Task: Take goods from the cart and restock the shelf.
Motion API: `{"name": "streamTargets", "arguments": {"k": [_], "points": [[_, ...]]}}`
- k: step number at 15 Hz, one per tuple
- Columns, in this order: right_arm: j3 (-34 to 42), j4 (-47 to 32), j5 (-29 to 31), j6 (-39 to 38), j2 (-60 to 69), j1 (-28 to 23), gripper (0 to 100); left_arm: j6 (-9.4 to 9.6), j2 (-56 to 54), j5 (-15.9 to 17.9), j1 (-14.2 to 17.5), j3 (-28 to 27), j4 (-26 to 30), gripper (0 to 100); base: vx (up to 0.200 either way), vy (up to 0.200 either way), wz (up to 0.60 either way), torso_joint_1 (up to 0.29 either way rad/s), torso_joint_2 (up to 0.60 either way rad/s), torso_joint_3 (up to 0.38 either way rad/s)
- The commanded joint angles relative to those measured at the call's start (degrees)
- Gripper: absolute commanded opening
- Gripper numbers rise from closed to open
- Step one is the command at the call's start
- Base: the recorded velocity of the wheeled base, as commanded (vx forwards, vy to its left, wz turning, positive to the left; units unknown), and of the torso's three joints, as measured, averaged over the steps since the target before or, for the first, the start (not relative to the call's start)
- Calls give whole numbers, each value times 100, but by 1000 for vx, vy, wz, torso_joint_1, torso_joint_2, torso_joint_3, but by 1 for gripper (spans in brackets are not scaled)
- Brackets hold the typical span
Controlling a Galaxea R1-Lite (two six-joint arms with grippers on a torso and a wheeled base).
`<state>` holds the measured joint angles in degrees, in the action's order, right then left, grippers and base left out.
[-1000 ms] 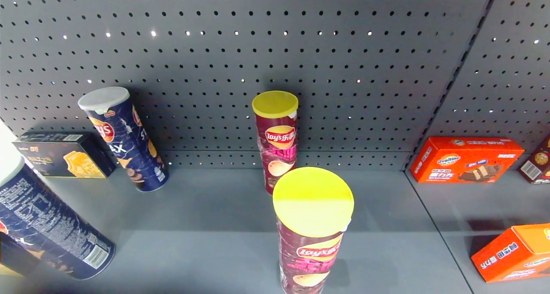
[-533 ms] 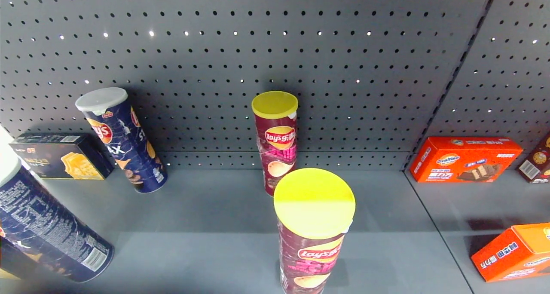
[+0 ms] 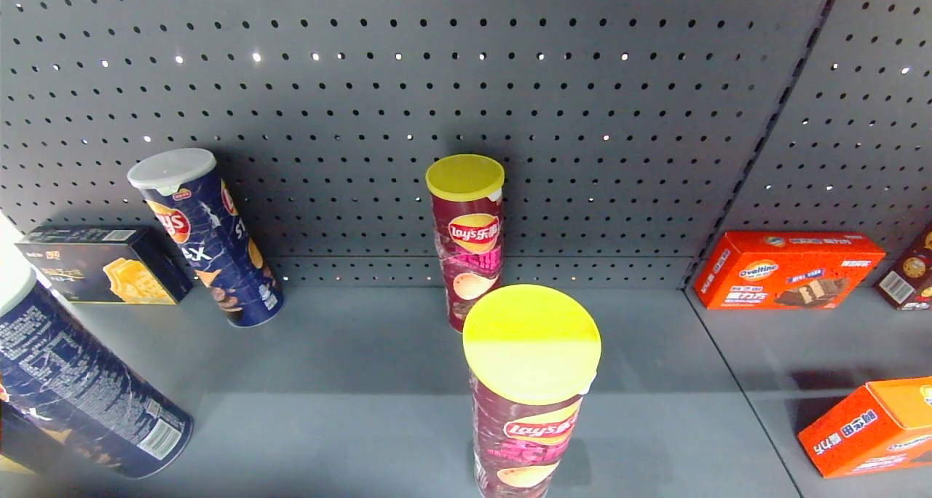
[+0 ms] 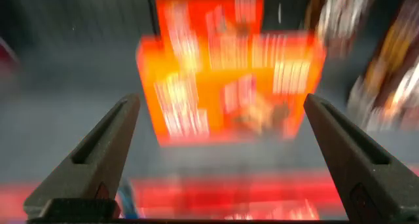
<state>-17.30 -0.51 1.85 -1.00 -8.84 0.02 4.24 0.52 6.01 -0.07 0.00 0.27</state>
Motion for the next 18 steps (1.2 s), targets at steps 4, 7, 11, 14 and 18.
{"name": "streamTargets", "arguments": {"k": [4, 7, 11, 14, 18], "points": [[-1707, -239, -1214, 786, -2623, 490, 100, -2, 9, -3, -1, 0, 0, 100, 0, 0, 0, 0, 0, 0], [-2049, 183, -1328, 1155, -3713, 1193, 100, -2, 9, -3, -1, 0, 0, 100, 0, 0, 0, 0, 0, 0], [-2621, 491, -1302, 1155, -4987, 2230, 100, -2, 9, -3, -1, 0, 0, 100, 0, 0, 0, 0, 0, 0], [-2603, 789, -1293, 1155, -5611, 2705, 100, -2, 9, -3, -1, 0, 0, 100, 0, 0, 0, 0, 0, 0], [-2612, 798, -1284, 1155, -6165, 3285, 100, -2, 9, -3, -1, 0, 0, 100, 0, 0, 0, 0, 0, 0]]}}
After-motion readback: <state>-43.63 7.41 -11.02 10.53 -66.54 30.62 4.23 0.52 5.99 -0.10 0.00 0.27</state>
